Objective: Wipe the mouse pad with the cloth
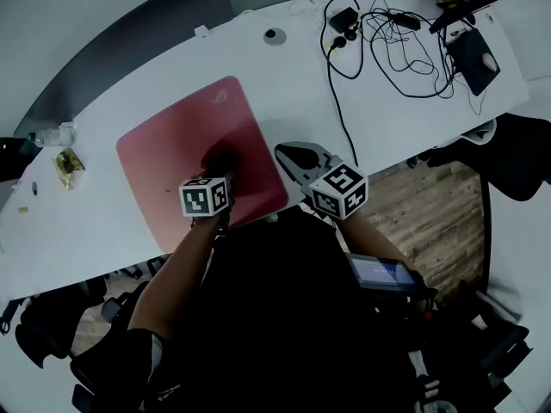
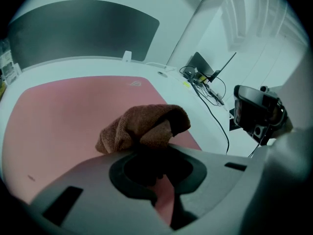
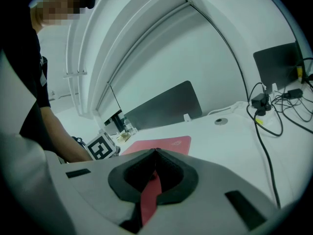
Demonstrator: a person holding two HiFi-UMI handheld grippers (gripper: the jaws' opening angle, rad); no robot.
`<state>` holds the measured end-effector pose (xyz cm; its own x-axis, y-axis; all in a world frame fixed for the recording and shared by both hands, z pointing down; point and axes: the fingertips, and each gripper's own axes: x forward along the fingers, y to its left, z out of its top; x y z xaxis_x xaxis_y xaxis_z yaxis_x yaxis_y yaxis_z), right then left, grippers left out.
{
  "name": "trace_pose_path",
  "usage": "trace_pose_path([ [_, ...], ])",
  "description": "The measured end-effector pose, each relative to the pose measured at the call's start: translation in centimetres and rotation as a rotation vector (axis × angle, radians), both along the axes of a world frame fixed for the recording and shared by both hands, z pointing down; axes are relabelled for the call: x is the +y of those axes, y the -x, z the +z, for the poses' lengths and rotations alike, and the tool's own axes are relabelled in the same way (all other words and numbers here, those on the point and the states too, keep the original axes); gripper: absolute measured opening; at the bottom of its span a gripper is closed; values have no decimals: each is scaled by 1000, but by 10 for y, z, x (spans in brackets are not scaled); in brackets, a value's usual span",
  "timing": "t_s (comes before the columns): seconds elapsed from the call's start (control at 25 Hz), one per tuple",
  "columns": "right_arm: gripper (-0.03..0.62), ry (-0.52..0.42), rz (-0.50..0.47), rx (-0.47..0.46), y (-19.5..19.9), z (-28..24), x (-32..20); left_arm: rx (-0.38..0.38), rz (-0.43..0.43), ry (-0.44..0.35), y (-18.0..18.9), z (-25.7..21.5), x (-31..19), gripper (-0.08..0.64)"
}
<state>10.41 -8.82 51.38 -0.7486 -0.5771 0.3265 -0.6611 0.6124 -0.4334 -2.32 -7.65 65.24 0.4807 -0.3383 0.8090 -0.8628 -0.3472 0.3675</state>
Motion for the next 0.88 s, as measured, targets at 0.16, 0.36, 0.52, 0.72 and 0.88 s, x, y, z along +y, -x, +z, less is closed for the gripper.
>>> trace_pose_path([
  [0.16,26,11,18,-1,-12,3,2,0,61,3,-22,2,1,58],
  [0.36,26,13,42,-14,-15,5,-3,-1,133,4,-40,1,-2,58],
  [0.52,26,16,55,-18,-20,7,-3,2,176,0,-56,1,-5,58],
  [0.72,26,23,74,-14,-28,9,1,12,220,-1,-72,1,-5,58],
  [0.88,26,29,86,-15,-33,11,4,48,250,10,-85,0,-6,57],
])
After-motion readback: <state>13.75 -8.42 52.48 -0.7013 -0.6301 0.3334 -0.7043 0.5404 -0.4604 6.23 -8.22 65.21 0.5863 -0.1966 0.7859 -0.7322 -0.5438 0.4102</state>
